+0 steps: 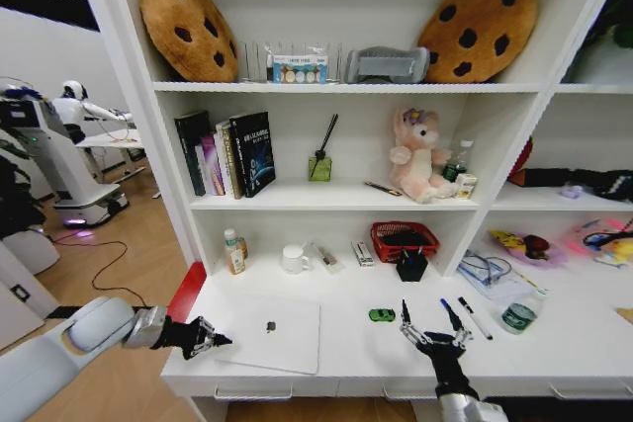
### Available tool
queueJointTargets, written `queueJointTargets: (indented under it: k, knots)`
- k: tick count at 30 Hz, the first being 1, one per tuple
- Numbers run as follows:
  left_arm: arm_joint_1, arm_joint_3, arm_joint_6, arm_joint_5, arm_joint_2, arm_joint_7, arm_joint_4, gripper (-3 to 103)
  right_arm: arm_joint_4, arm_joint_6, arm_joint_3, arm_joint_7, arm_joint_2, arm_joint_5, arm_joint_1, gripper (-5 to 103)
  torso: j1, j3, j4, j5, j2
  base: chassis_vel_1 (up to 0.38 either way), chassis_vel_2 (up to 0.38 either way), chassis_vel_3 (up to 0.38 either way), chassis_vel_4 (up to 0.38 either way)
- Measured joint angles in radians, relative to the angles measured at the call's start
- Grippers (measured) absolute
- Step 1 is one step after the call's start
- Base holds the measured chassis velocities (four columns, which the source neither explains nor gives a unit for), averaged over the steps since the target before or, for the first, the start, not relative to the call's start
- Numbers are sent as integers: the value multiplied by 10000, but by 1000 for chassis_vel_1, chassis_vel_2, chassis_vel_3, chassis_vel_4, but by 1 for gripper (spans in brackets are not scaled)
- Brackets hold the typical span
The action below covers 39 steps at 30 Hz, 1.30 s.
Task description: Organize the objects on the table.
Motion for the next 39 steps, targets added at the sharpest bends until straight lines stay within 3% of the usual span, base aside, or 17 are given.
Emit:
queueJointTargets:
  k: [1,3,4,6,8,9,12,13,14,15,16,18,23,25,26,30,39]
  knots:
    - [0,0,0,0,0,0,0,0,0,0,0,0,0,0,0,100,0,0,0,0,0,0,0,0,0]
    - [541,-872,-8,-594,-636,-1344,292,-2,10,-105,-13,83,-43,-7,-13,100,1,0,-1,-1,0,0,0,0,0]
    - [541,-872,-8,-594,-636,-1344,292,-2,10,-105,-13,83,-43,-7,-13,100,1,0,-1,-1,0,0,0,0,0]
    - [1104,-1840,151,-1042,-1198,-2626,260,8,74,-252,-16,198,-117,10,-3,100,2,0,-1,0,0,0,0,0,0]
    - [1445,-2512,300,-1259,-1589,-3457,84,14,136,-358,-15,263,-174,72,-1,100,2,0,0,0,0,0,0,0,0]
    - [1445,-2512,300,-1259,-1589,-3457,84,14,136,-358,-15,263,-174,72,-1,100,2,0,0,0,0,0,0,0,0]
    - [2417,-3897,1391,-2426,-2606,-6948,-1085,30,224,-462,11,311,-351,134,-16,100,2,0,-4,3,0,0,0,0,0]
    - [2417,-3897,1391,-2426,-2606,-6948,-1085,30,224,-462,11,311,-351,134,-16,100,2,0,-4,3,0,0,0,0,0]
    - [2798,-4272,1859,-3050,-3001,-8181,-1592,36,256,-476,12,324,-422,192,-20,100,2,0,-1,3,0,0,0,0,0]
    - [2798,-4272,1859,-3050,-3001,-8181,-1592,36,256,-476,12,324,-422,192,-20,100,2,0,-1,3,0,0,0,0,0]
    - [3241,-4694,2281,-3666,-3503,-9305,-2179,41,293,-500,10,334,-498,279,-27,100,2,0,0,0,0,0,0,0,0]
    - [3852,-5294,2572,-4073,-4130,-10119,-2868,52,328,-511,7,336,-587,360,-25,100,2,0,3,1,0,0,0,0,0]
    - [4857,-6272,2433,-4128,-4996,-10168,-3909,64,342,-511,-17,337,-681,418,34,100,1,-1,3,0,1,0,0,0,0]
    - [5562,-7175,2461,-4302,-5593,-10306,-5036,80,343,-512,-103,329,-695,451,89,100,0,-1,1,3,0,0,0,0,0]
    - [5747,-7469,2538,-4395,-5743,-10410,-5434,80,349,-510,-124,319,-694,451,92,100,1,-1,-1,4,0,0,0,0,0]
    - [6133,-8003,2678,-4434,-5930,-10454,-6224,96,388,-483,-136,305,-693,445,65,100,1,-1,-1,3,0,0,0,0,0]
    - [6331,-7989,2981,-4417,-5802,-10298,-6939,100,348,-483,-130,312,-797,436,102,100,1,-1,-3,1,-1,0,0,0,0]
